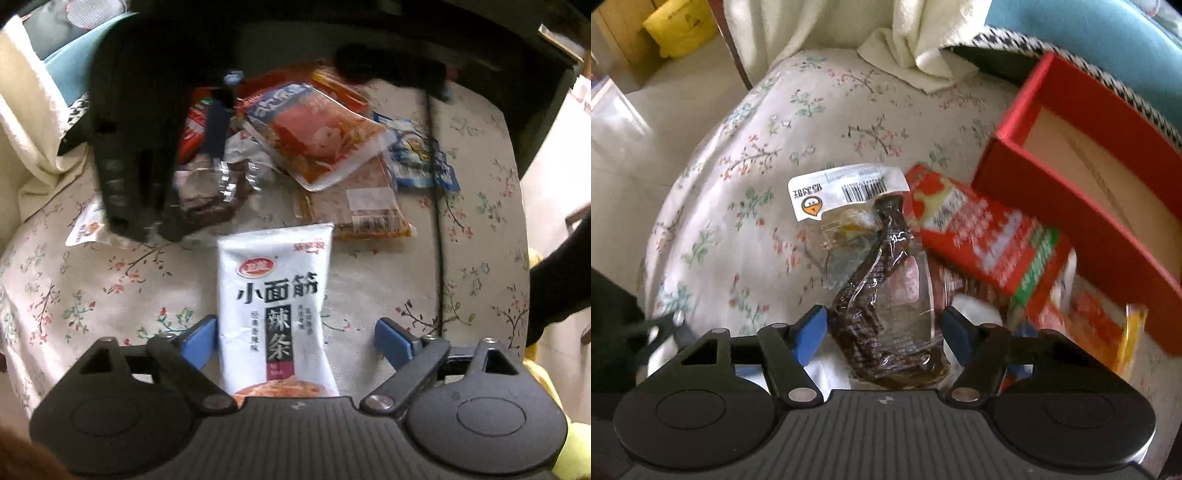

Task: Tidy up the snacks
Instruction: 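Grasp the clear meat-stick packet with the right tool while the left tool holds the white packet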

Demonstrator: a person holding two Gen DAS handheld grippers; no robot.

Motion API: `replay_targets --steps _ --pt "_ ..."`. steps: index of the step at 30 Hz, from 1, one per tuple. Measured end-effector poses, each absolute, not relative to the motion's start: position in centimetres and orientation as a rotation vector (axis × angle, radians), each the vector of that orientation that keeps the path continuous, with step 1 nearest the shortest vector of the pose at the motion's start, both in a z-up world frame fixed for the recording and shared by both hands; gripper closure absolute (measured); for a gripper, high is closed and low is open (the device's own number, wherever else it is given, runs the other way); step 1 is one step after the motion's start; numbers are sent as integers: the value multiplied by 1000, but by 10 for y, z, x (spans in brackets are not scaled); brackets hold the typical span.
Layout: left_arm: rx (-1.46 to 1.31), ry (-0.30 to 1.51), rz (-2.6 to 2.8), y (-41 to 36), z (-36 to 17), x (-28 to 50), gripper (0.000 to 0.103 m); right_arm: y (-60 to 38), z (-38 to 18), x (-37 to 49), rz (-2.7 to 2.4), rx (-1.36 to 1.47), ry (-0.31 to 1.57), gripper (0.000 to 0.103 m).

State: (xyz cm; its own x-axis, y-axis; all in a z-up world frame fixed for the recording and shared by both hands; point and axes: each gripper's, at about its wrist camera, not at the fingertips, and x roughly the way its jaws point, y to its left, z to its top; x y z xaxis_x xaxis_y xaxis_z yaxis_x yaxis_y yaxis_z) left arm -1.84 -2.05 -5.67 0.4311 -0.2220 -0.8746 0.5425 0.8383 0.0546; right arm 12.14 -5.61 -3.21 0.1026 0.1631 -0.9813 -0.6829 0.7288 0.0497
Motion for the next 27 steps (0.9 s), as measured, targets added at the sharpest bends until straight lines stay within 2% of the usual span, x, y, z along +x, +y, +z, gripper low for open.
replay_targets --steps 1,3,4,5,7,9,11,13,15,19,22,23,25,26,27 --pt "342 1018 -476 -18 -54 -17 35 -63 -27 119 654 -454 1330 39" --pt "315 1016 -455 -14 -50 -14 45 -81 -19 122 627 -351 1345 67" --pt "297 1017 -446 -10 -49 -12 52 -89 -17 124 614 -303 1347 70" --pt "281 1017 -441 -7 -47 -11 53 -94 -16 125 596 -284 1344 67" --pt "249 1024 -436 -1 -45 -10 57 -97 -19 127 522 -316 1345 54" --pt "250 1028 -438 -2 -45 -9 57 -97 -18 128 539 -281 1349 29" --pt "270 1027 -447 -8 -48 -12 50 -86 -17 128 572 -284 1325 16" --pt "277 1028 -461 -11 -50 -14 32 -71 -17 127 611 -318 1308 15" --pt "304 1036 -474 -16 -56 -13 23 -53 -28 128 638 -365 1309 15" --pt "355 1027 -475 -24 -60 -15 21 -36 -50 125 601 -501 1277 14" --pt "341 1029 -472 -23 -60 -14 23 -39 -46 120 591 -521 1255 26" --pt "345 1023 -464 -22 -59 -14 25 -43 -44 119 585 -505 1259 38" --pt "331 1013 -450 -19 -56 -13 41 -63 -33 124 560 -417 1278 40" --pt "307 1012 -443 -15 -54 -11 49 -70 -30 123 557 -388 1284 53" --pt "287 1012 -429 -11 -51 -9 57 -79 -25 122 548 -358 1280 57"
